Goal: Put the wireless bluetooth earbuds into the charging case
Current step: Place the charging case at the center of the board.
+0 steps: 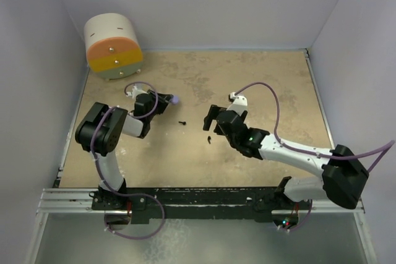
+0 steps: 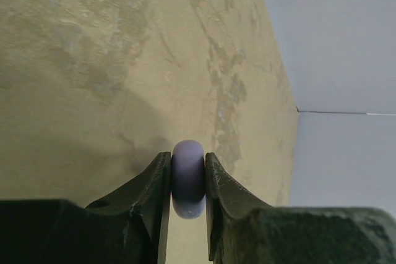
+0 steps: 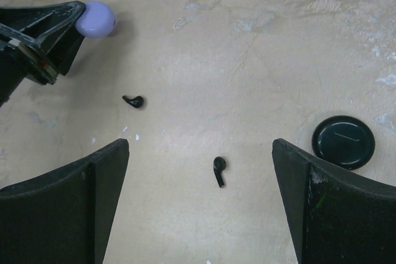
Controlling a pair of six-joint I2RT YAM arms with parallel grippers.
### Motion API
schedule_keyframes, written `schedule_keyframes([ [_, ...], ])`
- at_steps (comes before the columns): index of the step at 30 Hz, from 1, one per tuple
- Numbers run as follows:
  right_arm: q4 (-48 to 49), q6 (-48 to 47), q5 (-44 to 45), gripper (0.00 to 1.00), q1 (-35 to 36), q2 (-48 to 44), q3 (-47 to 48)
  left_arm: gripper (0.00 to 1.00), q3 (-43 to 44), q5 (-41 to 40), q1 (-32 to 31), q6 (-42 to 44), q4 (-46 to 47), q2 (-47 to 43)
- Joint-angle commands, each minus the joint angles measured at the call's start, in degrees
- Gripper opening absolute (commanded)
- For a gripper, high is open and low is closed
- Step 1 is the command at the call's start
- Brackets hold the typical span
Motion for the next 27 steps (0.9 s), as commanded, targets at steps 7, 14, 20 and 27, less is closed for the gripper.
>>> schedule_keyframes([
  [7,-8.75,9.93,-1.92,1.00,-0.15,-2.02,0.34,0.43,4.26,-0.67,2.59,3.41,1.57,5.63],
  [14,-17.04,18.89,-1.11,1.00,-0.54,-1.09,1.12,0.66,4.15,-6.60,3.50,7.23,-10.05,-1.07],
  [20,-20.49,20.59,-1.55,1.00,-4.69,-1.19,1.44,0.70,1.76,-14.50,3.62,10.01,-21.89,-10.64],
  [27,-24.13,17.27,-1.06,1.00,-11.15,1.50,3.83,0.68,-6.11,-11.79,1.91,7.78,-21.00,-25.64],
])
